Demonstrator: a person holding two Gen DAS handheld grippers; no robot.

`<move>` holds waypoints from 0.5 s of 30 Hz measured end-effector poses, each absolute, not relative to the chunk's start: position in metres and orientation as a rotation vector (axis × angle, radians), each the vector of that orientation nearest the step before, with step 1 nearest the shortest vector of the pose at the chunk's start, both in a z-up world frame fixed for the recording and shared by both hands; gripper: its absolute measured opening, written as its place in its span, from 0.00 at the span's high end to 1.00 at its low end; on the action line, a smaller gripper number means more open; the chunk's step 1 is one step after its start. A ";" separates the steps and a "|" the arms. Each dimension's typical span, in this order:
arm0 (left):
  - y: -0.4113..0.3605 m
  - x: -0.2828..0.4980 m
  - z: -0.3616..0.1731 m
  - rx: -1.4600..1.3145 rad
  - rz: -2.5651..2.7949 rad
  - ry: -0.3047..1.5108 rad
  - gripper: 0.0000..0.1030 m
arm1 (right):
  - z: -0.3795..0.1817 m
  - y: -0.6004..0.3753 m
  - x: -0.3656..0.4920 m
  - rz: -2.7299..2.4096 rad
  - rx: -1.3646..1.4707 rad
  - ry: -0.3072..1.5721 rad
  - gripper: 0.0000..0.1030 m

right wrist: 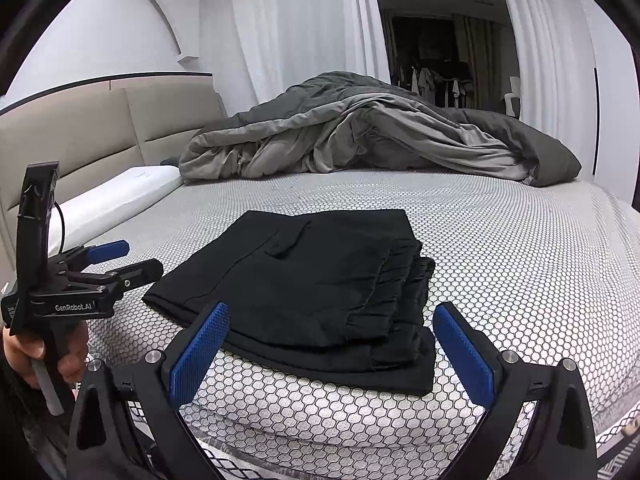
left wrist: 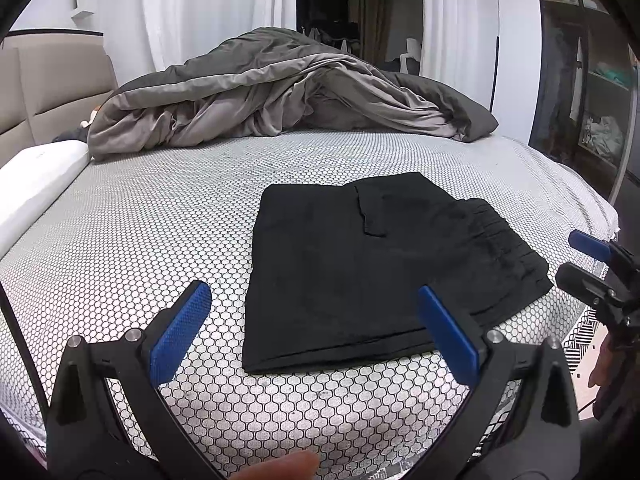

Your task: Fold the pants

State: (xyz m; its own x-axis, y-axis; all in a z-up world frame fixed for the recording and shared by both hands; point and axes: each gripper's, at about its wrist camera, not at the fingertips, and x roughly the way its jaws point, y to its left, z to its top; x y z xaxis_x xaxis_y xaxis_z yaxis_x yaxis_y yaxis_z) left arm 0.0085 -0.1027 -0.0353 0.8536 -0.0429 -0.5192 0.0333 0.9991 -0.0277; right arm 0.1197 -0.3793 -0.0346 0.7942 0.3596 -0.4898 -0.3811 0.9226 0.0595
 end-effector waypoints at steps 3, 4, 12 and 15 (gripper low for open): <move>-0.101 0.009 -0.035 -0.019 -0.040 0.547 0.00 | -0.034 -0.380 0.121 0.390 -0.041 0.514 0.00; -0.100 0.009 -0.035 -0.021 -0.038 0.546 0.01 | -0.033 -0.380 0.121 0.387 -0.040 0.513 0.00; -0.093 0.012 -0.035 -0.037 -0.032 0.551 0.00 | -0.033 -0.380 0.122 0.381 -0.040 0.507 0.00; -0.091 0.013 -0.036 -0.039 -0.028 0.553 0.00 | -0.034 -0.378 0.122 0.383 -0.050 0.506 0.00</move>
State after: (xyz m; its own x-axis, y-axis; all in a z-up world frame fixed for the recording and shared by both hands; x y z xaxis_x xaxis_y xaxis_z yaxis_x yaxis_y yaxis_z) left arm 0.0133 -0.0911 -0.0356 0.8508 -0.0371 -0.5242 0.0160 0.9989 -0.0448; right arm 0.1218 -0.3784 -0.0336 0.8056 0.3451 -0.4815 -0.3694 0.9281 0.0472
